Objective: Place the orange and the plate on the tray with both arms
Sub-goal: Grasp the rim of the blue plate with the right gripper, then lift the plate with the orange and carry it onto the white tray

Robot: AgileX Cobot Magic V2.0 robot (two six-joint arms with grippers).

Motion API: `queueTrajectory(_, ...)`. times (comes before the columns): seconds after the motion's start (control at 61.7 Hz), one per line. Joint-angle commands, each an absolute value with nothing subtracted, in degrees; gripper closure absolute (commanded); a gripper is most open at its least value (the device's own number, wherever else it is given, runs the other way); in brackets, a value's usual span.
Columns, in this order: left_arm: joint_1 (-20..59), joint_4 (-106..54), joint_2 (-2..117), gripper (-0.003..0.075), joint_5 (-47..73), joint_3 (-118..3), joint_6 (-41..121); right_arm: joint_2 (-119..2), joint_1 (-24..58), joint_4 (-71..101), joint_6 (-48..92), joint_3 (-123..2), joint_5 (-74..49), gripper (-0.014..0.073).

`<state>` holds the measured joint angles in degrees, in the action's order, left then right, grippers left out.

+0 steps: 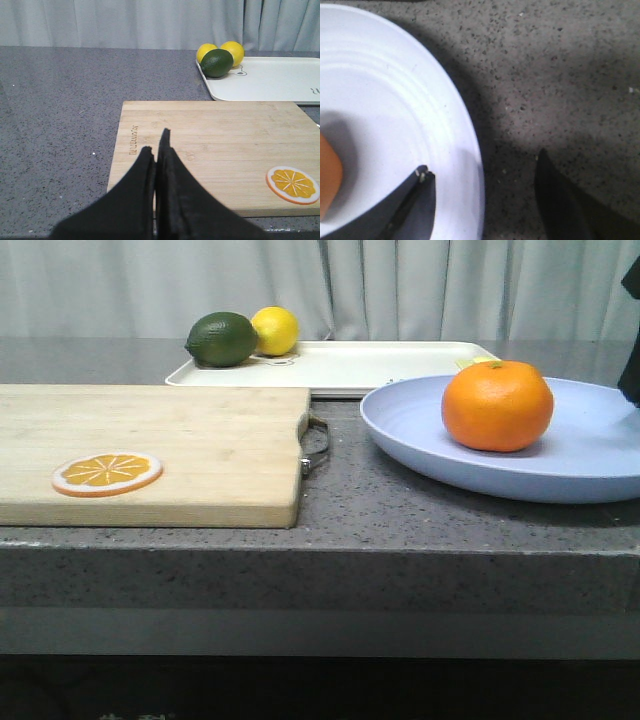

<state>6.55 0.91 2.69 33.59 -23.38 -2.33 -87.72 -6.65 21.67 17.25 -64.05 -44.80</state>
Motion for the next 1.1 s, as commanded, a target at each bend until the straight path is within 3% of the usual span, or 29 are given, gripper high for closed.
queueTrajectory(0.0, 6.4, 0.5, 3.4, 0.0738, 28.8, -24.8, -2.8, -87.1, -6.8, 23.6, 19.0, -66.1, -43.7, 0.0152)
queueTrajectory(0.13, 6.4, 0.5, 3.4, 0.0738, 28.8, -24.8, -2.8, -88.4, -6.8, 24.3, 19.0, -66.1, -44.1, 0.0261)
queueTrajectory(0.34, 6.4, 0.5, 3.4, 0.0738, 28.8, -24.8, -2.8, -88.6, -6.8, 26.8, 19.0, -66.1, -45.7, 0.0611)
queueTrajectory(0.437, 6.4, 0.5, 3.4, 0.0738, 28.8, -24.8, -2.8, -88.6, -6.8, 27.1, 19.0, -66.1, -46.2, 0.0722)
queueTrajectory(0.745, 6.4, 0.5, 3.4, 0.0738, 28.8, -24.8, -2.8, -88.6, -7.4, 30.1, 19.0, -70.1, -52.3, 0.0711)
queueTrajectory(1.085, 6.4, 0.5, 3.4, 0.0738, 28.8, -24.8, -2.8, -92.3, -8.7, 36.7, 18.7, -85.5, -61.9, 0.0714)
